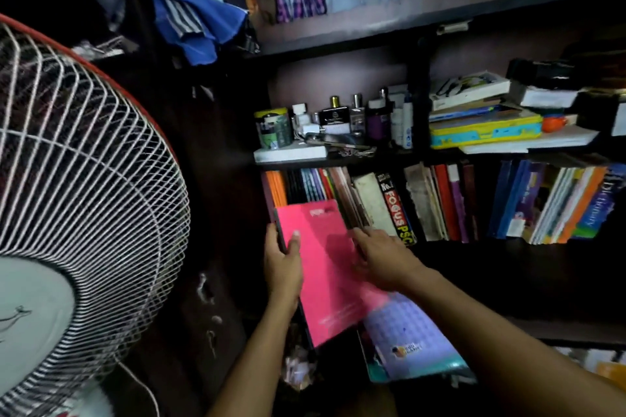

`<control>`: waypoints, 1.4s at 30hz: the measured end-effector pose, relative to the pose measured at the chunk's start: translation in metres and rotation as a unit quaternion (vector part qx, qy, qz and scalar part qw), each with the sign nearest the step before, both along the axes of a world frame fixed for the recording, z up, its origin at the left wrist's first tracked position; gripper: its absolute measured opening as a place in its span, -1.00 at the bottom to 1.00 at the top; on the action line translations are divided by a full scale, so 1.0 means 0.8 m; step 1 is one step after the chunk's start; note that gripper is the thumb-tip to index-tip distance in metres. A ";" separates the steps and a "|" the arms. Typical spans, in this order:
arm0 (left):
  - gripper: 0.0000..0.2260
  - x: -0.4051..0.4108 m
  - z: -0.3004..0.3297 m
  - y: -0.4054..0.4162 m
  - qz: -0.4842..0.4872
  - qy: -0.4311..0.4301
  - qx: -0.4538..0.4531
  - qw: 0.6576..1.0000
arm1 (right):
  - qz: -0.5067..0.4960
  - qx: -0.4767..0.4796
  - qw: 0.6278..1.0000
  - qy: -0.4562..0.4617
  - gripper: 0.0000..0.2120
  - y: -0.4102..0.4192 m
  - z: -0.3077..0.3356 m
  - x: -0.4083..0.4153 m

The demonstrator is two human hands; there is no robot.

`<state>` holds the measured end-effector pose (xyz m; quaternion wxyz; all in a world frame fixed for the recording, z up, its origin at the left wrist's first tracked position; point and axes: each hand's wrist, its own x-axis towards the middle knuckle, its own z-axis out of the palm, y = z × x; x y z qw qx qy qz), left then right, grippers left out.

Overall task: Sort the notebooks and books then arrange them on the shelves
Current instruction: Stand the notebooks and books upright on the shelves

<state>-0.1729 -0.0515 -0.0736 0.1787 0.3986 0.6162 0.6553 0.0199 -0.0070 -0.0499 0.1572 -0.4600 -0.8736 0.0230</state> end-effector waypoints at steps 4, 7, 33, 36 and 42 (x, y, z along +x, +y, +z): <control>-0.52 -0.026 0.011 -0.024 0.117 0.066 0.064 0.989 | 0.077 0.073 0.990 -0.093 -0.49 0.022 0.033 -0.043; -0.33 -0.031 -0.025 -0.031 0.092 0.073 0.021 0.993 | 0.109 0.110 0.975 -0.157 -0.44 0.046 0.054 -0.069; -0.52 -0.077 -0.082 0.033 0.122 0.103 -0.167 0.973 | 0.177 0.469 0.803 -0.321 -0.38 0.241 -0.009 -0.128; -0.53 -0.078 -0.080 0.032 0.097 0.111 -0.163 0.976 | 0.173 0.464 0.798 -0.343 -0.41 0.246 -0.015 -0.124; -0.53 -0.097 -0.084 0.039 0.036 0.083 -0.148 0.985 | 0.140 0.472 0.836 -0.241 -0.51 0.232 -0.031 -0.142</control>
